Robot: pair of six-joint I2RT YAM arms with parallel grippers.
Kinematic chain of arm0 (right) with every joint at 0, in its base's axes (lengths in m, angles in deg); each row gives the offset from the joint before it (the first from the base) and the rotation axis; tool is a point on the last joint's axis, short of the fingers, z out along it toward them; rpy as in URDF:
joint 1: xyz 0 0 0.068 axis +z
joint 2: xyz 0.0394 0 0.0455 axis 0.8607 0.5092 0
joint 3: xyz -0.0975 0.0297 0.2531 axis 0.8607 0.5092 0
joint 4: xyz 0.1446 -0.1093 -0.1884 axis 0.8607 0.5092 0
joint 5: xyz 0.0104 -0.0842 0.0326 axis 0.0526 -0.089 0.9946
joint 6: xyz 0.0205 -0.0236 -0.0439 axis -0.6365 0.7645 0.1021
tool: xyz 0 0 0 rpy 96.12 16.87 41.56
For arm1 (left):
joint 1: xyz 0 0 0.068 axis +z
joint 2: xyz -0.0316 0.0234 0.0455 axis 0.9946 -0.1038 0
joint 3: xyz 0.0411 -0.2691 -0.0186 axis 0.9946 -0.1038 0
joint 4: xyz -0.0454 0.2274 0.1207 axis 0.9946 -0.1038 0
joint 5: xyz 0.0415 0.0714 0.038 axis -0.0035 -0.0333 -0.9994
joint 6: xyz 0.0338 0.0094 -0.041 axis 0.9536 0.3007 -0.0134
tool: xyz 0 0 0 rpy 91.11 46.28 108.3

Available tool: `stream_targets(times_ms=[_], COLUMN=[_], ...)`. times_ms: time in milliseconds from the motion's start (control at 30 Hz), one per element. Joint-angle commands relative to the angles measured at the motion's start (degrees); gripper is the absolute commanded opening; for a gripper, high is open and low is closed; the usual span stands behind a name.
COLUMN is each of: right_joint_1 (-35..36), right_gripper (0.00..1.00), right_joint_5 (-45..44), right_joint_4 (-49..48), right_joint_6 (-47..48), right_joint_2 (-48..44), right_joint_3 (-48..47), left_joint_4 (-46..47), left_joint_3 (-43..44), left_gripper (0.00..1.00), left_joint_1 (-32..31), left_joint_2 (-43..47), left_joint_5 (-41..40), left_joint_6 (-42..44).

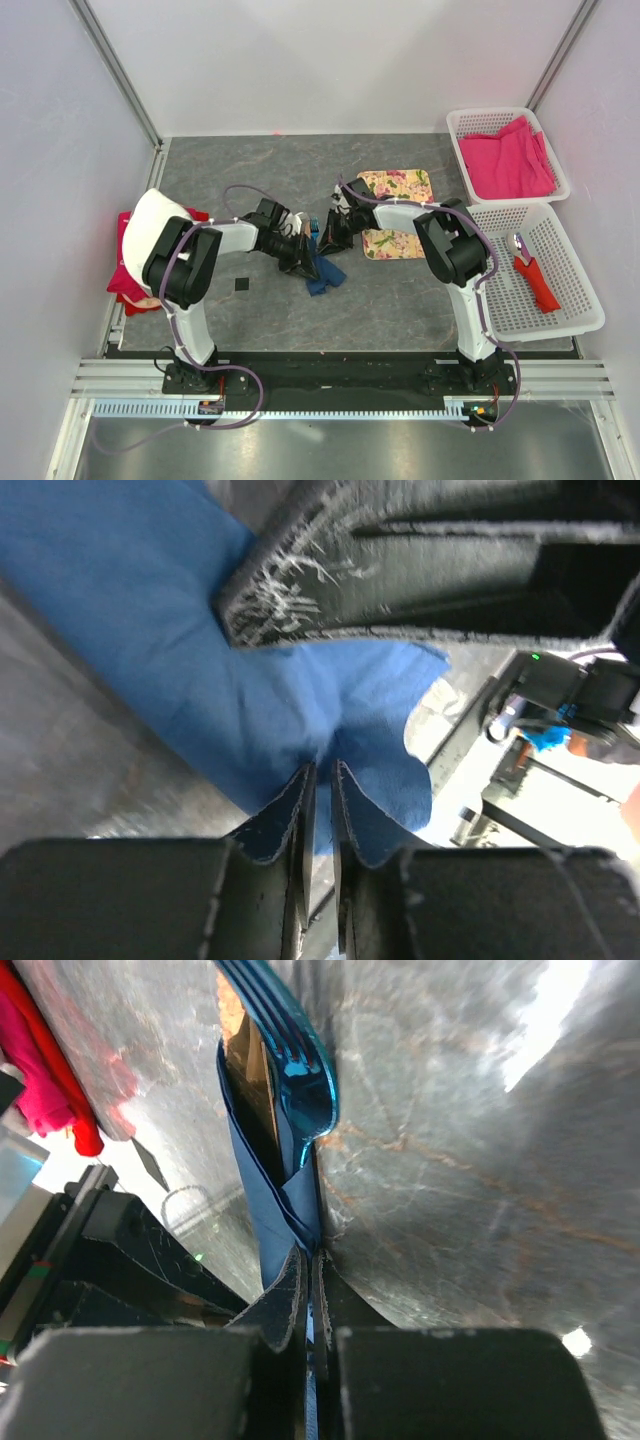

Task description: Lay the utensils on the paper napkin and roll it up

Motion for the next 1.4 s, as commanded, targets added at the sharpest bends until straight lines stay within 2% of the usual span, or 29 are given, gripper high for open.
stream_targets(times_ms=[0, 133, 167, 200, 233, 267, 367, 433, 733, 833, 900, 933, 967, 1033, 1133, 1167, 1233, 1367], right_joint_1=[-2.3, -2.8, -3.0, -3.2, -3.3, -3.4, -3.8, -3.8, -3.1, -2.1, -1.5, -1.3, -1.3, -1.3, -1.3, -1.3, -1.4, -1.4], right_gripper=[0.0, 0.0, 0.05, 0.12, 0.36, 0.43, 0.46, 0.52, 0.55, 0.53, 0.48, 0.43, 0.33, 0.27, 0.11, 0.0, 0.0, 0.0], right_joint_5=[-14.0, -12.0, -10.9, -10.3, -10.1, -10.1, -8.8, -8.3, -8.6, -8.5, -7.9, -7.7, -7.6, -8.0, -9.0, -9.1, -9.7, -11.5], right_joint_4=[3.1, 2.8, 2.9, 3.0, 2.9, 2.8, 3.1, 3.5, 5.7, 5.5, 5.4, 5.3, 5.2, 5.3, 5.3, 5.4, 5.6, 5.7], right_joint_6=[2.0, 2.0, 2.2, 2.2, 2.1, 2.3, 3.0, 3.8, 7.6, 7.9, 7.9, 7.9, 7.9, 8.1, 8.3, 8.3, 8.2, 8.0], right_joint_2=[3.6, 4.2, 4.9, 4.9, 4.5, 3.7, 2.0, 1.2, -0.1, 1.0, 1.5, 2.1, 2.2, 3.1, 3.6, 3.8, 4.3, 4.0], right_joint_3=[1.4, 0.1, -0.9, -1.2, -1.1, -0.8, 0.5, 1.8, 6.0, 5.4, 5.3, 5.3, 5.4, 5.2, 4.8, 4.6, 4.3, 4.2], left_joint_4=[-5.4, -6.0, -6.4, -6.9, -7.1, -7.2, -7.1, -6.9, -6.2, -5.8, -5.7, -5.7, -5.7, -5.3, -4.4, -4.5, -4.4, -4.1], left_joint_3=[4.3, 5.8, 6.2, 6.4, 6.4, 6.4, 6.2, 6.0, 5.9, 5.7, 5.6, 5.6, 5.6, 5.2, 4.6, 4.5, 4.1, 2.4], left_gripper=[0.18, 0.17, 0.17, 0.17, 0.16, 0.16, 0.16, 0.16, 0.16, 0.16, 0.16, 0.16, 0.16, 0.16, 0.17, 0.17, 0.19, 0.29], left_joint_1=[0.4, 0.6, 0.6, 0.6, 0.6, 0.6, 0.6, 0.6, 0.6, 0.6, 0.6, 0.6, 0.6, 0.6, 0.6, 0.6, 0.7, 0.8], left_joint_2=[-2.6, -2.6, -3.1, -3.4, -3.7, -3.9, -4.5, -4.7, -4.9, -4.6, -4.6, -4.5, -4.2, -3.9, -2.4, -1.6, -0.5, 4.7], left_joint_5=[-8.1, -8.3, -8.4, -7.8, -7.8, -7.7, -7.3, -7.2, -6.7, -6.5, -6.3, -5.9, -5.6, -4.4, -2.9, -2.6, -0.7, 2.6], left_joint_6=[6.9, 9.8, 10.1, 10.3, 10.5, 10.7, 11.0, 11.1, 11.2, 11.4, 11.4, 11.5, 11.6, 11.6, 11.6, 11.9, 12.5, 13.5])
